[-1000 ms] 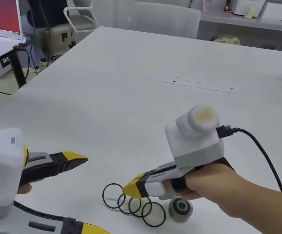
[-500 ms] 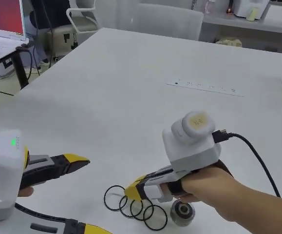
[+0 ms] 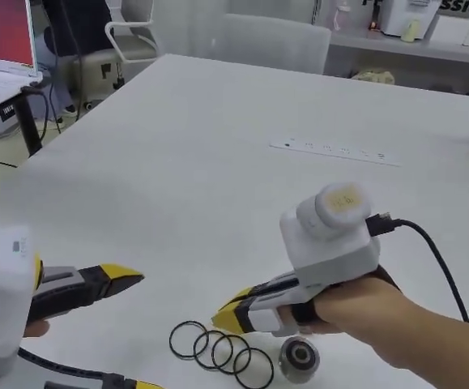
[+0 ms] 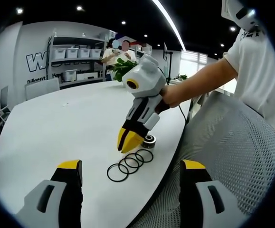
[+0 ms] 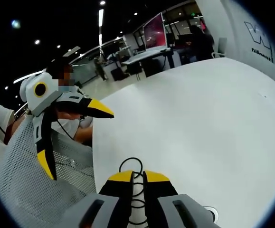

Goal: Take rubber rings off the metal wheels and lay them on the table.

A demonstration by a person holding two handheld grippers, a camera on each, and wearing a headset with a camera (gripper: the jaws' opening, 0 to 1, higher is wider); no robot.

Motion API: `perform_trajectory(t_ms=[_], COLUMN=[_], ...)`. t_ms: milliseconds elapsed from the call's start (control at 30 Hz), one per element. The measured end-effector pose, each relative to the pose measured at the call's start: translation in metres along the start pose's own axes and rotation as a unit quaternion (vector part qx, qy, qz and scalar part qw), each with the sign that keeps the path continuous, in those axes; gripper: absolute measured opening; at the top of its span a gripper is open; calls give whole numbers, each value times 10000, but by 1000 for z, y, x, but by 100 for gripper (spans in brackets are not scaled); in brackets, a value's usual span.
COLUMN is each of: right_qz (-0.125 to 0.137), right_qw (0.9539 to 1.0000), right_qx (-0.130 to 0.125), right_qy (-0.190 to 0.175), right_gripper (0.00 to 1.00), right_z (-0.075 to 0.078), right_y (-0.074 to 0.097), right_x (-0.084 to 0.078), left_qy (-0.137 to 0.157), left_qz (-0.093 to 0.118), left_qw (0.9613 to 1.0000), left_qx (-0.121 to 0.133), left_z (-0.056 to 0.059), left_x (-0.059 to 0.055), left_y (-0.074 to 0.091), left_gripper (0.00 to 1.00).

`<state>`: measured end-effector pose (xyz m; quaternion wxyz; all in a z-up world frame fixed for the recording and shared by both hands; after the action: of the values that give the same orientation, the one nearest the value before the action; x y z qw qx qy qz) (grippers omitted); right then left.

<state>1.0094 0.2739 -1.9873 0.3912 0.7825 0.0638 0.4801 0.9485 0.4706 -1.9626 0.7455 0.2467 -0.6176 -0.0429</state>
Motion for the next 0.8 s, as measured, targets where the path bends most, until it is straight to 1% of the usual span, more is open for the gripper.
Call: perform_trajectory(t_ms=[133,233,333,433,500,633,800], right_qz=[47,112,215,327,384,583,858], right_qw=[10000,9996,9993,9987,9986,9977,9953], right_qx=[-18,-18,20,-44,-48,-195,-379], right_qy=[82,272,317,398,354,296,229], right_gripper=[6,7,7,11,15,20,27], right_z=[-2,-4,-6,-6,-5,-2,4], right_y=[8,19,30,40,48,63,85], right_x=[0,0,0,1,1,2,2], left_qy=[-25,-13,-25,-48,-52,-9,-11], left_qz=[-23,-7,-29,-82,-88,-48,-80], left_qw=[10000,10000,10000,10000,9999,10000,10000], left_qx=[26,39,25,-6,-12,9,-20], left_z=[0,0,0,0,0,0,0], left_x=[0,0,0,0,0,0,0], left_y=[0,0,0,0,0,0,0], left_gripper=[82,82,82,81,82,82,82])
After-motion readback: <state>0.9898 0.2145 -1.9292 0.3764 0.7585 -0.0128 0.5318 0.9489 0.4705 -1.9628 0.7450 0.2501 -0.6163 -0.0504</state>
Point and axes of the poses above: the centre of the closed fingertips' face, and the gripper's own axes: y roughly backward along the fingers, z roughly to its right, x roughly out of its top, the point moved 10 cm from there along y, roughly backward along the fingers, and after that the axes turned 8 degrees about -x, right-handed, at the moved point
